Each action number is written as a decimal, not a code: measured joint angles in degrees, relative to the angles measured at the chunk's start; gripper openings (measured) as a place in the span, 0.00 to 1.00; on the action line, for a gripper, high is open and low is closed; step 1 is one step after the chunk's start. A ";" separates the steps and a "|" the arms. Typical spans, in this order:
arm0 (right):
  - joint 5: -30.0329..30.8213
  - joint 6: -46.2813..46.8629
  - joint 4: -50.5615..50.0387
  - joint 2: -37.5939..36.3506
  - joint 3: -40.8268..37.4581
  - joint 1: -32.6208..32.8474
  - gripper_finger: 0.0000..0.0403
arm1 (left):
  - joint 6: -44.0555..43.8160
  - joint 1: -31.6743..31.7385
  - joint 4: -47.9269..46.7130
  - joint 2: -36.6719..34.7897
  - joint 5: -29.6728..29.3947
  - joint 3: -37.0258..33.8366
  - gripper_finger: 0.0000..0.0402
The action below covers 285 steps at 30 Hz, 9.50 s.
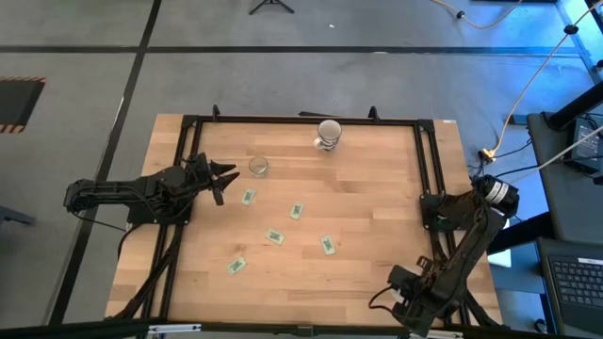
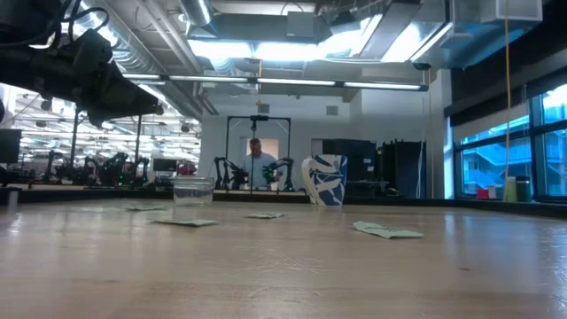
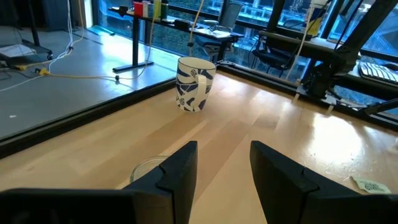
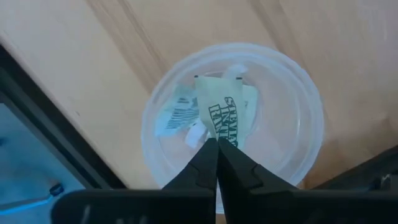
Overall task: Pick and place Stevia / Truvia into bins
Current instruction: Put the green stevia packet into the transparent container
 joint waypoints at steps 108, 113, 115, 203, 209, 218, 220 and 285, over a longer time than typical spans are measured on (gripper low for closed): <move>9.06 -93.16 22.20 15.52 7.28 -33.57 0.22 | 4.70 -0.02 -0.61 0.00 2.63 0.04 0.36; 7.90 -93.10 25.98 15.54 4.58 -33.73 0.22 | 4.70 -0.02 -0.63 0.00 2.63 0.04 0.36; 8.02 -92.92 27.04 15.34 3.57 -33.70 0.22 | 4.70 -0.01 -0.63 0.00 2.62 0.04 0.36; 2.84 0.04 11.24 1.44 -4.55 -1.01 0.02 | 4.52 0.00 -0.28 0.00 2.99 0.02 0.36; 2.10 0.11 16.99 -0.34 -8.59 -0.98 0.02 | 4.52 -0.01 -0.26 0.00 3.03 0.02 0.36; 0.98 -0.24 17.03 -0.37 -9.10 -0.98 0.03 | 4.52 -0.02 -0.24 0.00 3.05 0.02 0.36; 0.90 -0.18 16.75 -0.37 -9.10 -0.98 0.05 | 4.52 -0.02 -0.25 0.00 3.05 0.02 0.36; -1.31 -61.45 41.27 5.20 6.07 -59.67 0.29 | 13.74 -0.02 -0.01 0.00 16.02 -0.02 0.36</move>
